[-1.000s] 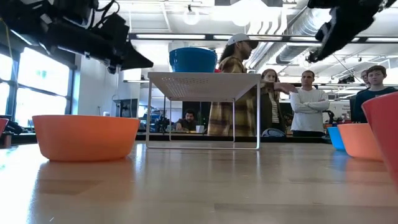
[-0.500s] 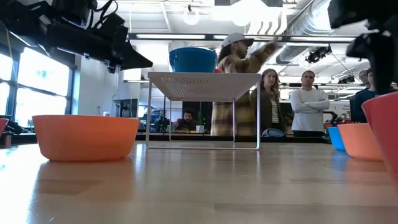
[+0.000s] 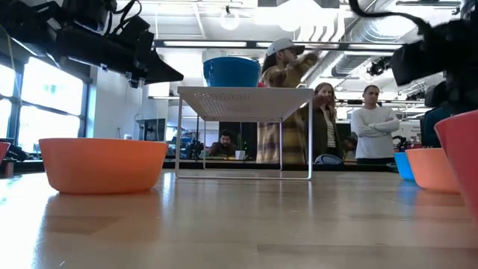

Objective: Pick & Place Mini bowls
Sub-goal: Stack the orange bowl on top of the other orange bowl on the shelf

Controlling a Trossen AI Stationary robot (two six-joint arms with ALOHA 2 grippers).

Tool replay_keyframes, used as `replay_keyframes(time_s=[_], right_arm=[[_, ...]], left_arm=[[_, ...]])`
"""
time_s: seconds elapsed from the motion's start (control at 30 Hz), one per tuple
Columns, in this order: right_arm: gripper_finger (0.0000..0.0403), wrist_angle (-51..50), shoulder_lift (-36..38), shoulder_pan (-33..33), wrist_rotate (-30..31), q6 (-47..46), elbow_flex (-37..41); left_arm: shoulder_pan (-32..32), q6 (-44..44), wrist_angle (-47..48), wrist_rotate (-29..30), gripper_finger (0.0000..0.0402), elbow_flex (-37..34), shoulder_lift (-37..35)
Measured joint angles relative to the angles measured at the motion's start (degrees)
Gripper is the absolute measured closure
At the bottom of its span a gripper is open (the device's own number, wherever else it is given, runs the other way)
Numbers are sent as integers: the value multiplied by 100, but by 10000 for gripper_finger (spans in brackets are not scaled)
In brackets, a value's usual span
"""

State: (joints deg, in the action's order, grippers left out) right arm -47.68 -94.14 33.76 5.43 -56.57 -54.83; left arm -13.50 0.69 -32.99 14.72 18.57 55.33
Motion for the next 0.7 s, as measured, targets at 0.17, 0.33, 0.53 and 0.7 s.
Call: replay_keyframes(time_s=[0.17, 0.33, 0.53, 0.7], right_arm=[[380, 103, -73, -2, -41, 0, -6], [393, 87, 37, -4, -63, 357, -356], [398, -425, 316, -62, 90, 908, -1062], [399, -1396, 554, -344, 398, 1284, -1674]], left_arm=[[0, 29, 4, -2, 401, 0, 0], [0, 105, 7, -7, 401, 0, 0], [0, 105, 9, -20, 401, 0, 0], [0, 106, 11, -20, 401, 0, 0]])
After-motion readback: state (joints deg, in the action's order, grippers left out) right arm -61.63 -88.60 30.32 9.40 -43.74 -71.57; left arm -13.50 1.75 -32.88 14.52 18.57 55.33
